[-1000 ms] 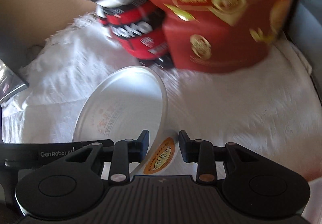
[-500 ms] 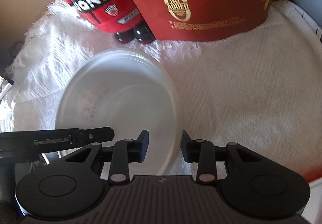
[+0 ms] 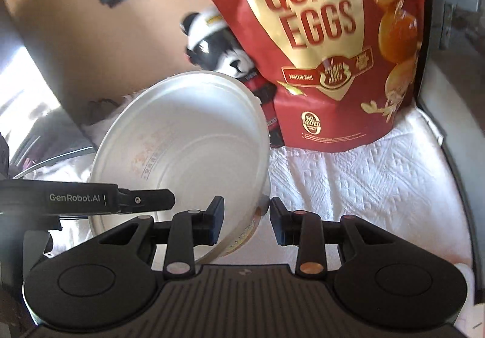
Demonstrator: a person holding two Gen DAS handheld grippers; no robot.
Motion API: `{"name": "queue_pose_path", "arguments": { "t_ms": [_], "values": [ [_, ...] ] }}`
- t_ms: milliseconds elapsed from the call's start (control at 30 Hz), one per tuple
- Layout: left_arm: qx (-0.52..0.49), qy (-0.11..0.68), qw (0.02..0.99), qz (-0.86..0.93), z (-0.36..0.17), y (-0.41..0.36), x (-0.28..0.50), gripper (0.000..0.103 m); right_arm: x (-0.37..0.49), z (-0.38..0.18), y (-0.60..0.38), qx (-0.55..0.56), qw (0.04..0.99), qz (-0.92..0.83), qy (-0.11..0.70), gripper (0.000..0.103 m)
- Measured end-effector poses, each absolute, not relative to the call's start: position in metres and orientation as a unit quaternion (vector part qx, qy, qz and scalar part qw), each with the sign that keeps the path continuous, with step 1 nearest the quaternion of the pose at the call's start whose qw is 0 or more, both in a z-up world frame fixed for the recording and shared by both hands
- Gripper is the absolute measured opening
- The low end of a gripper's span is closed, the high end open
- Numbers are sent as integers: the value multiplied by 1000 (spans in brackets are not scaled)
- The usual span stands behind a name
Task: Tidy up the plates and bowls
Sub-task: 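Carry the white plastic bowl with both grippers and lower it into the blue bowl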
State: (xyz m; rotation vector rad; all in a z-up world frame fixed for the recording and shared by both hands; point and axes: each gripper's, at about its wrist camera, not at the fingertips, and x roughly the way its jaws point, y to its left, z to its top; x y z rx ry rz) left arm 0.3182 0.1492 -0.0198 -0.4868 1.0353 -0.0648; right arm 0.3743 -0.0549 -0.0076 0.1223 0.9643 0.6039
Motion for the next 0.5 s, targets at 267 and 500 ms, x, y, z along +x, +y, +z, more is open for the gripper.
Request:
{"name": "queue_pose_path", "arguments": {
  "t_ms": [267,500],
  "values": [
    [-213,552,801,-87,-38,128,282,24,331,-6,-79,42,829,278,483,34],
    [-201,570,790,-102,-62,119,263,23,299,-19,-86,33,829,252,498,34]
  ]
}}
